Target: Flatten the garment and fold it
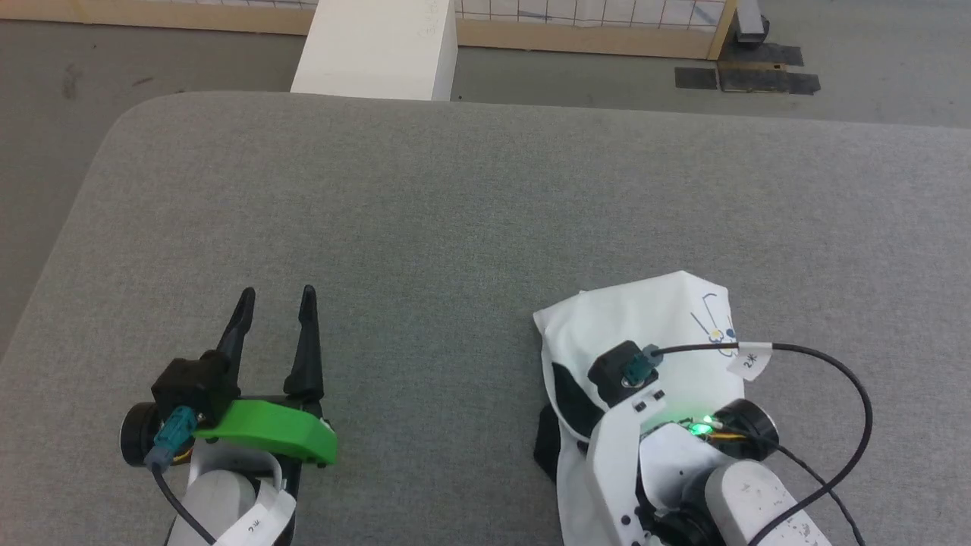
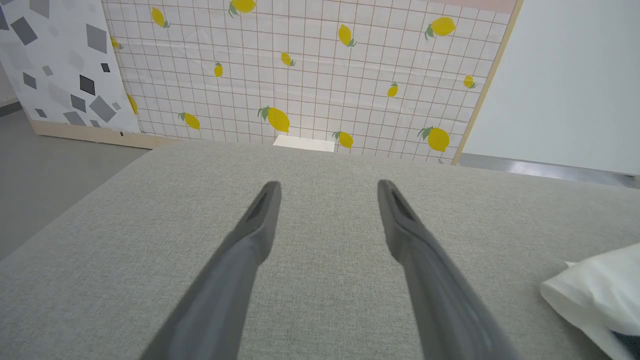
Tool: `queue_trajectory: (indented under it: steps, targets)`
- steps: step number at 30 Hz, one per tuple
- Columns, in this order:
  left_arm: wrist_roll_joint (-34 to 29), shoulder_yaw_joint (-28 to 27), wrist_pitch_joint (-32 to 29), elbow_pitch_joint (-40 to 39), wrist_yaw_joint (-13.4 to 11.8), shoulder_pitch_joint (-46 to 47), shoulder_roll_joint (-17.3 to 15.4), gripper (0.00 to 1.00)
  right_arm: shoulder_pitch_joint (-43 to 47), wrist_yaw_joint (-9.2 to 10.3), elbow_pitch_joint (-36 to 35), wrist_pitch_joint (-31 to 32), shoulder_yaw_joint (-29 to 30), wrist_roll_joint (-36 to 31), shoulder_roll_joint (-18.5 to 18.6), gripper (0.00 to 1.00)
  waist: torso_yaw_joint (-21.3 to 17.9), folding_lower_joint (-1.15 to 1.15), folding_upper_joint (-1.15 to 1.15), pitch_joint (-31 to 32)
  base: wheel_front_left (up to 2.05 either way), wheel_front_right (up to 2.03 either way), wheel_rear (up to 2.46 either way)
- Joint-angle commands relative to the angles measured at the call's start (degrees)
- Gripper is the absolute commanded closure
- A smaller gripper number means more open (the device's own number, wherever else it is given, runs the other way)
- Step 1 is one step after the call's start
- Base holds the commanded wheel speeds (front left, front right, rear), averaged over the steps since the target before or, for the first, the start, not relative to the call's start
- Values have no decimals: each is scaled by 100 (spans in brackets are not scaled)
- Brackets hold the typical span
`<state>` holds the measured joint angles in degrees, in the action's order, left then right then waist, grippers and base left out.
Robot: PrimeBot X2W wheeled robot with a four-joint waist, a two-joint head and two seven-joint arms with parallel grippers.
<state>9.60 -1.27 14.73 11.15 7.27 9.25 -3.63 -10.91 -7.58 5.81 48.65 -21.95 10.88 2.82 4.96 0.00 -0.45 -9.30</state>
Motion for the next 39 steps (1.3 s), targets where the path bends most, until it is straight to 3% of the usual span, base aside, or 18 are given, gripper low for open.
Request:
queue_trajectory:
  steps: [1, 3, 9, 13, 16, 17, 21, 28, 33, 39]
  targets:
    - [14, -13, 27, -2, 21, 103, 24, 0, -82, 9, 99, 25, -25, 77, 6, 59, -8, 0, 44, 4, 0, 0, 0]
    - [9, -6, 27, 7, 21, 105, 26, 0, -95, 9, 165, 28, -64, 199, 6, 0, -22, 0, 44, 19, 0, 0, 0]
    - [17, -19, 27, 14, 21, 47, 32, 0, -126, 9, -246, -491, -116, 776, 6, 0, -152, 0, 44, 149, 0, 0, 0]
    - [44, -46, 27, 9, 22, -5, 35, 0, -167, 9, -868, -1351, 17, 1038, 6, 0, -275, 0, 44, 264, 0, 0, 0]
    - [59, -67, 27, -18, 22, -54, 40, 0, -128, 9, -1261, -2179, 371, 1170, 6, 0, -379, 0, 44, 366, 0, 0, 0]
    - [69, -89, 27, -43, 22, -105, 45, 0, -2, 9, -1455, -2798, 806, 1225, 6, 0, -474, 0, 44, 458, 0, 0, 0]
    - [77, -115, 27, -74, 22, -173, 51, 0, 270, 9, -1425, -3321, 1540, 1291, 6, 0, -606, 0, 44, 555, 0, 0, 0]
    - [91, -97, 27, -83, 22, -223, 59, 0, 642, 9, -728, -3450, 2499, 1861, 6, 0, -723, 0, 44, 611, 0, 0, 0]
    - [89, -75, 27, -80, 22, -238, 62, 0, 712, 9, 152, -2904, 2724, 2690, 6, 0, -726, 0, 44, 611, 0, 0, 0]
    - [96, -41, 27, -61, 22, -246, 63, 0, 531, 9, 1079, -2108, 2598, 3497, 6, 0, -640, 0, 44, 580, 0, 0, 0]
